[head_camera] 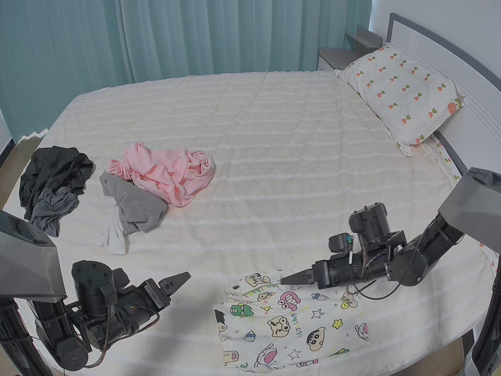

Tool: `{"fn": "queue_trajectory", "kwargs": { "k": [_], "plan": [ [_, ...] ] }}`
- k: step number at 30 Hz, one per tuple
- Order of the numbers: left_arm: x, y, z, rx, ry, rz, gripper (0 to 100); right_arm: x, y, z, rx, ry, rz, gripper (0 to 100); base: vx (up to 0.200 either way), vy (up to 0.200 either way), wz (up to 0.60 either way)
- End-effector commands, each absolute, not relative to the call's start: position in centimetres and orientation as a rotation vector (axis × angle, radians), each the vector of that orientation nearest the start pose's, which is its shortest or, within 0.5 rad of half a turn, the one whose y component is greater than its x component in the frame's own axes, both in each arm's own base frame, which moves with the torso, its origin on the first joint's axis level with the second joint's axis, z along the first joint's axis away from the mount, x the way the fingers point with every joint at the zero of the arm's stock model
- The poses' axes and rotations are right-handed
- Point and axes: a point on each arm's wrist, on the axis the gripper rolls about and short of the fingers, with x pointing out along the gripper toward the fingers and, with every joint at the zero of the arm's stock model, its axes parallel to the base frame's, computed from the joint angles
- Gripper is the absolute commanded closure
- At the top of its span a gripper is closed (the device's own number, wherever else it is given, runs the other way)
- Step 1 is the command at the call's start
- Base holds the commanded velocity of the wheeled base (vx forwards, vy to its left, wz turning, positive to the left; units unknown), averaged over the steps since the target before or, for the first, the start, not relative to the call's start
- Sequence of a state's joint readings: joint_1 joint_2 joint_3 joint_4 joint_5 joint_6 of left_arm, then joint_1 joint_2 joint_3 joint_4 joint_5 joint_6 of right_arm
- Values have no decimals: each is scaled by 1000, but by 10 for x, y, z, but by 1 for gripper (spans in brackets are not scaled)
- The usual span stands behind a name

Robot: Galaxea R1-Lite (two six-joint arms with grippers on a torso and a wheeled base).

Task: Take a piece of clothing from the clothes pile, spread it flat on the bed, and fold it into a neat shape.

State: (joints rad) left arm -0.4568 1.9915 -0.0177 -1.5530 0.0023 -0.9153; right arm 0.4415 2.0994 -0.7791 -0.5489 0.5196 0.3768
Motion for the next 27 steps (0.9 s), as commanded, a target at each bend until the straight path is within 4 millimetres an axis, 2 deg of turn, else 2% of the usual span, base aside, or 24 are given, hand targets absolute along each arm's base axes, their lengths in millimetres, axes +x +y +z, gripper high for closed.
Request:
{"fn": "queue_trajectory", "kwargs": {
  "k": [1,5,6,7,10,14,20,23,27],
  "plan": [
    [191,-94,40,-786,596,-219,0,280,109,53,409,953,645,0,0,0,0],
    [191,-95,40,-785,597,-222,0,272,81,41,421,981,577,0,0,0,0],
    [191,-95,40,-785,597,-222,0,272,81,41,421,981,577,0,0,0,0],
    [191,-95,41,-786,597,-224,0,264,70,32,393,1008,561,0,0,0,0],
    [190,-96,41,-791,600,-228,0,251,59,22,356,1045,553,0,0,0,0],
    [190,-97,41,-801,603,-230,0,243,56,17,352,1069,546,0,0,0,0],
    [190,-97,40,-799,607,-227,0,247,53,8,350,1038,526,0,-200,0,0],
    [187,-106,31,-769,659,-254,0,248,53,-4,346,1039,515,0,0,0,0],
    [193,-129,17,-735,708,-309,0,247,57,-9,337,1008,536,0,0,0,0]
  ]
}}
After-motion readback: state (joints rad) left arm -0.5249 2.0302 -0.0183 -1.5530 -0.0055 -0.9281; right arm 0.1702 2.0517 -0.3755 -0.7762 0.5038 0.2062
